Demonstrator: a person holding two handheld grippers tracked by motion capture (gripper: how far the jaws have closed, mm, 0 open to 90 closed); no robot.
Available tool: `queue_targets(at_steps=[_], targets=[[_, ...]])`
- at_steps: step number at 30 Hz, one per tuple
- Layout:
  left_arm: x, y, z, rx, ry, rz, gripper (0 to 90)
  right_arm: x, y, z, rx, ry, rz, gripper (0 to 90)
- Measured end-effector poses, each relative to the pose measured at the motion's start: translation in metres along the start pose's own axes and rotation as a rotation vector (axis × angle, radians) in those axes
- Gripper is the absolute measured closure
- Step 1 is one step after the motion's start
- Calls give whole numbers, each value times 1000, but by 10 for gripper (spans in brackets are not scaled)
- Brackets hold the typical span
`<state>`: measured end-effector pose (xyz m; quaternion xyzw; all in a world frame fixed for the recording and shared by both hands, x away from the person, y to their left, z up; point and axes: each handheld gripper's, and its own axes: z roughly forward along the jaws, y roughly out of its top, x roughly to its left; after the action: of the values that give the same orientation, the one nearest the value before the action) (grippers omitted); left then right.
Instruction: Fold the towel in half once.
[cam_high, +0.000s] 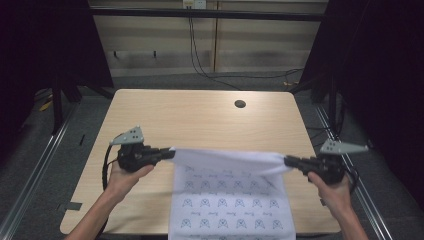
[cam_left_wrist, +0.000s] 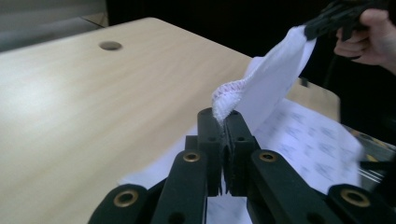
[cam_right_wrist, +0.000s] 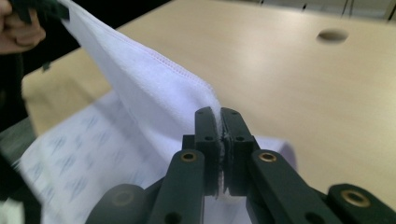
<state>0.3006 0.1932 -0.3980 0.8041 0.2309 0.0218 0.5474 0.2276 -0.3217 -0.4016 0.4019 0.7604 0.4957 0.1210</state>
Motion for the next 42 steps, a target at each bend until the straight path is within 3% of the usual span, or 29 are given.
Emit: queue_targets(at_steps=[3,5,9,12,14,17,19,21,24,33,36,39,41,42], targets=[[-19,-22,-1,68,-36,-13,875,19,-25,-7,47,3,-5,862],[-27,-40,4,98,-49,-62,875,28,-42,-12,69,9,14,861],[-34,-80,23,223,-91,-133,875,33,-76,-15,137,5,68,861],[-37,-87,30,260,-114,-137,874,31,-95,-5,213,9,106,861],[-36,-92,40,307,-124,-149,873,32,-95,0,254,-7,99,861],[-36,-94,50,358,-120,-128,873,30,-97,13,335,-15,87,861],[-33,-96,54,392,-112,-128,873,30,-97,18,360,-19,82,861],[-28,-96,55,388,-110,-146,874,30,-97,22,381,-23,77,862],[-23,-95,54,383,-91,-126,878,27,-95,27,374,-23,79,865],[18,-87,53,338,22,-154,880,16,-78,59,346,-25,62,866],[28,-85,56,328,25,-166,879,10,-72,67,350,-35,62,866],[45,-78,65,315,56,-170,879,1,-66,74,344,-45,66,865],[53,-75,68,313,64,-158,878,-5,-62,80,344,-59,60,865],[57,-76,68,292,64,-184,878,-7,-60,83,339,-63,61,864]])
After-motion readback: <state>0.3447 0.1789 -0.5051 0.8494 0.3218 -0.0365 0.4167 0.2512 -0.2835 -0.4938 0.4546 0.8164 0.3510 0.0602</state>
